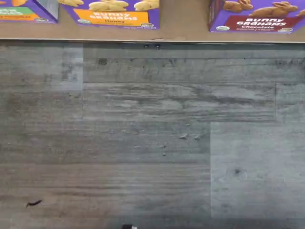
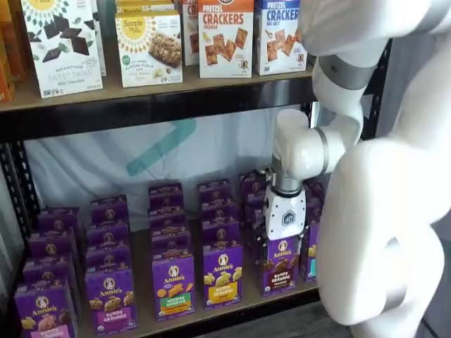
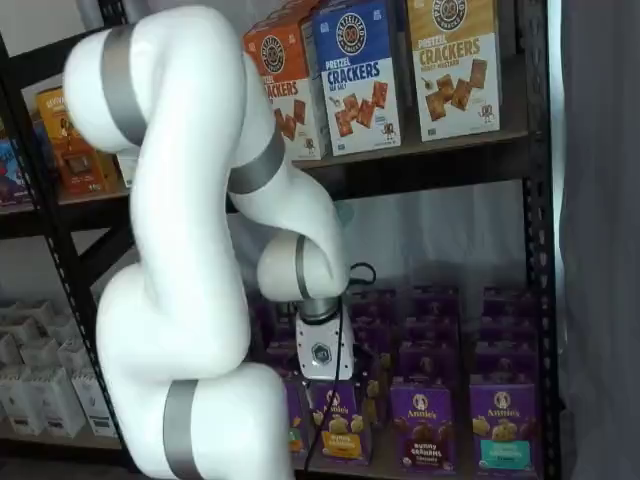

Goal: Pick up the purple box with a brown patch in the center, on the bottom shelf, the fifth box from the left

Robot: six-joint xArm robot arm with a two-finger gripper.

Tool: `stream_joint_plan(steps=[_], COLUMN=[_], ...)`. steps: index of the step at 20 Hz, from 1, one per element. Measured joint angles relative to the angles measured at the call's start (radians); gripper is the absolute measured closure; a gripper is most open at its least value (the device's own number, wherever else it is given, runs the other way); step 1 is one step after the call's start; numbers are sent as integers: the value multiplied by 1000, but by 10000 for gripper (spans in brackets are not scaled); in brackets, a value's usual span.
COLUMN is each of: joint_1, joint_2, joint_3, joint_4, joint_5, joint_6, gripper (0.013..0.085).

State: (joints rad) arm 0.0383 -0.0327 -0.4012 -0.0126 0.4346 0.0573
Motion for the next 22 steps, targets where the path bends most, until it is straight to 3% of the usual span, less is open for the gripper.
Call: stream_joint_plan(steps=[6,12,16,22], joint_1=[-10,-19,-30,-63], joint_2=[184,291,363,442], joint_3=[-99,-172,-220,-291], joint_4=[24,-61,-69,-82], joint_5=[-76,-121,-165,-161], joint_6=[-34,37,34,14], gripper=[130,130,130,130])
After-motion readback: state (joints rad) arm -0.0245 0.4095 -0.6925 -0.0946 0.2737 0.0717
